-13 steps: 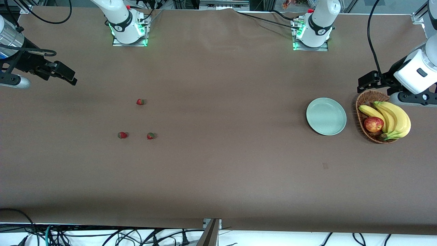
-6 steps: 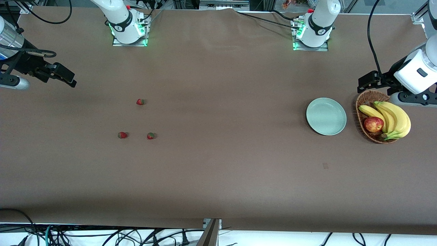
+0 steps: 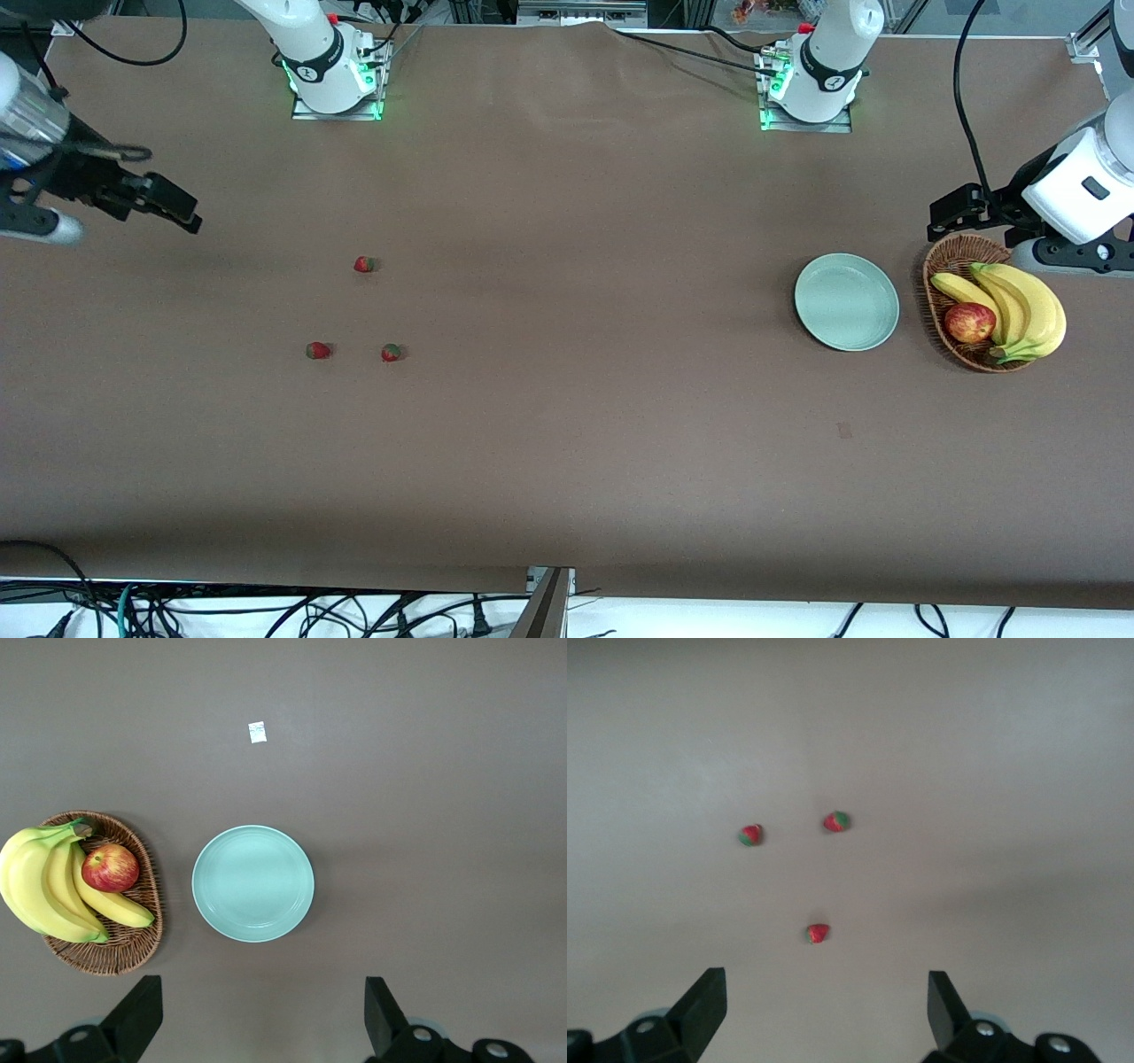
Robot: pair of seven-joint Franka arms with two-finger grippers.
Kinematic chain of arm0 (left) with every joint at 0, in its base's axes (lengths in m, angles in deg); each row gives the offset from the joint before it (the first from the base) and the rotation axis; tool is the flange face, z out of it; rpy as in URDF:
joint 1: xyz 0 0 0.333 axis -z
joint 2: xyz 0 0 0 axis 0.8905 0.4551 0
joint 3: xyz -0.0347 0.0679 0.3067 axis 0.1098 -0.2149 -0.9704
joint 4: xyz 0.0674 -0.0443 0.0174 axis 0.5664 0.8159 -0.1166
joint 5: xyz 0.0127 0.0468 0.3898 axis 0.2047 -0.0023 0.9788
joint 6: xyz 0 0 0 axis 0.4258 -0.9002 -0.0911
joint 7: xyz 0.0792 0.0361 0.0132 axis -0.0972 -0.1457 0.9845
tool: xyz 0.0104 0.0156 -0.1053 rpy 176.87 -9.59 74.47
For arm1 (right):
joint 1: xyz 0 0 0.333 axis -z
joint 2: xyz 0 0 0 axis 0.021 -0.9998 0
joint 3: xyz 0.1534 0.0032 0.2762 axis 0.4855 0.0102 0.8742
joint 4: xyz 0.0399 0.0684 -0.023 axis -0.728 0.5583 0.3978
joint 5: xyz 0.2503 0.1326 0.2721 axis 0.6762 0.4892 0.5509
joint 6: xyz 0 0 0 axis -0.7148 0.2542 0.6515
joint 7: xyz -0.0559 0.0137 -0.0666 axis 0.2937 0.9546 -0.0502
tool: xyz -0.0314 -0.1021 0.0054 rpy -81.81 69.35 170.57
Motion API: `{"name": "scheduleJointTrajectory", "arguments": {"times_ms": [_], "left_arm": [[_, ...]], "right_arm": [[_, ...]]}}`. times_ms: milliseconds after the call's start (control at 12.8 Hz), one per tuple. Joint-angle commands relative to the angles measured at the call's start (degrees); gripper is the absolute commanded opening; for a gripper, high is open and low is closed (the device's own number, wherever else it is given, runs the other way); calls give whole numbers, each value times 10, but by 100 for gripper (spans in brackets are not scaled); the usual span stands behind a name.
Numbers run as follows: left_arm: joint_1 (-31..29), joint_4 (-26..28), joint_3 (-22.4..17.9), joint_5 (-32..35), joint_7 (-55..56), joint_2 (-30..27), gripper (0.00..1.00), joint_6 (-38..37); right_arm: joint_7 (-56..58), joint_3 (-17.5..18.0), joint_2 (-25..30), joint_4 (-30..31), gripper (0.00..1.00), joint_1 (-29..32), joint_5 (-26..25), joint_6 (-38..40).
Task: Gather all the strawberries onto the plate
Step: 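Reach down and grasp a red strawberry with the right gripper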
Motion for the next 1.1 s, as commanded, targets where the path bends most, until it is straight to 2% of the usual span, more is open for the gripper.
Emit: {"name": "scheduleJointTrajectory", "arguments": {"times_ms": [0,157,313,627,1019], "left_arm": [[3,1,-4,-11,3,-4,100,2],[3,0,-4,-11,3,-4,100,2],[3,0,-4,-11,3,-4,100,3],[3,-1,-4,-11,3,-4,100,3],[3,-1,-4,-10,3,-4,100,4]], "right_arm": [[8,7,-93,-39,100,-1,-7,-3],[8,9,-128,-23,100,-12,-7,-9],[8,9,-159,-9,100,-41,-4,-53],[-1,11,-209,68,99,-84,3,-217],[-2,21,-302,75,95,-95,25,-357]]}}
